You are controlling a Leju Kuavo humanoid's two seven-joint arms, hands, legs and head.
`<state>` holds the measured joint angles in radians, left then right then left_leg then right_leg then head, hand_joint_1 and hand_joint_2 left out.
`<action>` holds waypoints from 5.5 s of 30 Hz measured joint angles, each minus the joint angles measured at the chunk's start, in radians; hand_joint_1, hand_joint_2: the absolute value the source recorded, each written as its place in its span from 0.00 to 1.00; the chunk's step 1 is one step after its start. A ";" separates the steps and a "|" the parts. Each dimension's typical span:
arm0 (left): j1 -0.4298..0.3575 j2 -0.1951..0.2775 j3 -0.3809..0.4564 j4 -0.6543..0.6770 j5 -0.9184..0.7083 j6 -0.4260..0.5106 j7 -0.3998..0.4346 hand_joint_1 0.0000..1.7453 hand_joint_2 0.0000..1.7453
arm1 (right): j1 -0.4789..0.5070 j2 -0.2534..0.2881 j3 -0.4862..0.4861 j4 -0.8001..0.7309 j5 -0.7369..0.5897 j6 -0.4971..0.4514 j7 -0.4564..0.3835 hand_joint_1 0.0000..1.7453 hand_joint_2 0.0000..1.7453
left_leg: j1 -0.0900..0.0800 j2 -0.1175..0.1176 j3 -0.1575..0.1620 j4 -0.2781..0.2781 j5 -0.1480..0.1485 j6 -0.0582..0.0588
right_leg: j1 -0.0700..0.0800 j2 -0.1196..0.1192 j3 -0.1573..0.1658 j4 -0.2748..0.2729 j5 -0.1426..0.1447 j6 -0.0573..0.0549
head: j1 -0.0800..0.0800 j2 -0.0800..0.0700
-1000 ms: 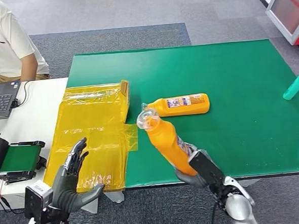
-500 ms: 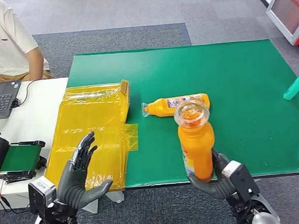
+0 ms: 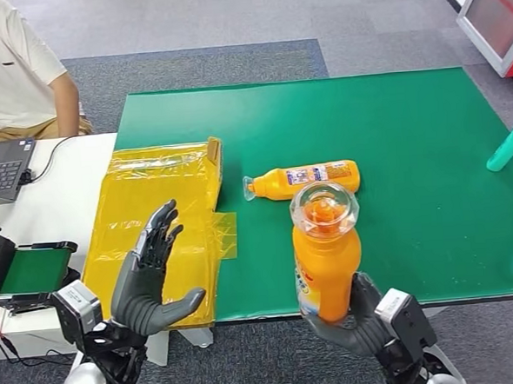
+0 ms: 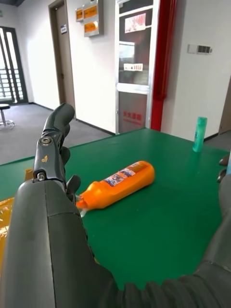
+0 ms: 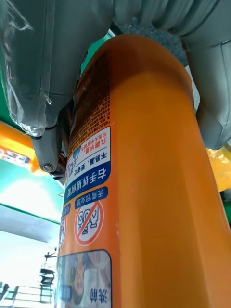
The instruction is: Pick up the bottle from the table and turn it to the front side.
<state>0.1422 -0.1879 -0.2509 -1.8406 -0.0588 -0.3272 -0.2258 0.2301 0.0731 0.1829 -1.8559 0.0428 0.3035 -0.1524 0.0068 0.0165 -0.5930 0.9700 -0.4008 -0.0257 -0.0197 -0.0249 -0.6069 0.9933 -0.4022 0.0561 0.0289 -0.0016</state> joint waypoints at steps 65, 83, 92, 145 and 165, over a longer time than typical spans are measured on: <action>-0.252 -0.040 -0.206 0.097 0.166 -0.021 0.064 0.00 1.00 | -0.282 0.099 0.225 0.061 0.569 -0.284 -0.028 1.00 1.00 | 0.000 0.000 0.000 0.000 0.002 0.000 | 0.000 0.000 0.000 0.000 0.001 0.001 | 0.000 0.000; -0.301 -0.034 -0.257 0.095 0.130 -0.034 0.078 1.00 1.00 | -0.297 0.099 0.231 0.049 0.559 -0.285 -0.018 1.00 1.00 | 0.000 0.000 -0.001 0.000 0.002 0.000 | 0.000 0.000 0.000 0.000 0.001 0.000 | 0.000 0.000; -0.314 -0.034 -0.264 0.093 0.079 -0.032 0.076 1.00 1.00 | -0.303 0.100 0.220 0.070 0.556 -0.290 -0.014 1.00 1.00 | 0.000 0.000 0.000 0.000 0.002 0.000 | 0.000 0.000 0.000 0.000 0.001 0.000 | 0.000 0.000; -0.296 0.030 0.172 0.197 -1.373 0.301 0.160 1.00 1.00 | -0.076 0.113 -0.018 -0.392 0.231 -0.045 -0.065 0.00 1.00 | 0.000 0.000 -0.001 0.000 0.002 0.000 | 0.000 0.000 -0.001 0.000 0.001 0.000 | 0.000 0.000; -0.431 0.055 0.214 0.703 -1.397 0.290 0.191 1.00 1.00 | -0.011 0.047 -0.016 -0.424 0.159 -0.026 -0.103 0.00 1.00 | 0.000 0.000 -0.001 0.000 0.003 -0.001 | 0.000 0.000 -0.001 0.000 0.002 0.000 | 0.000 0.000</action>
<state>-0.2886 -0.1324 -0.0372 -1.1375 -1.4563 -0.0374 -0.0351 0.2188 0.1204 0.1666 -2.2801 0.2017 0.2778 -0.2555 0.0068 0.0168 -0.5936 0.9700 -0.3982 -0.0263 -0.0197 -0.0247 -0.6076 0.9937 -0.4006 0.0559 0.0289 -0.0015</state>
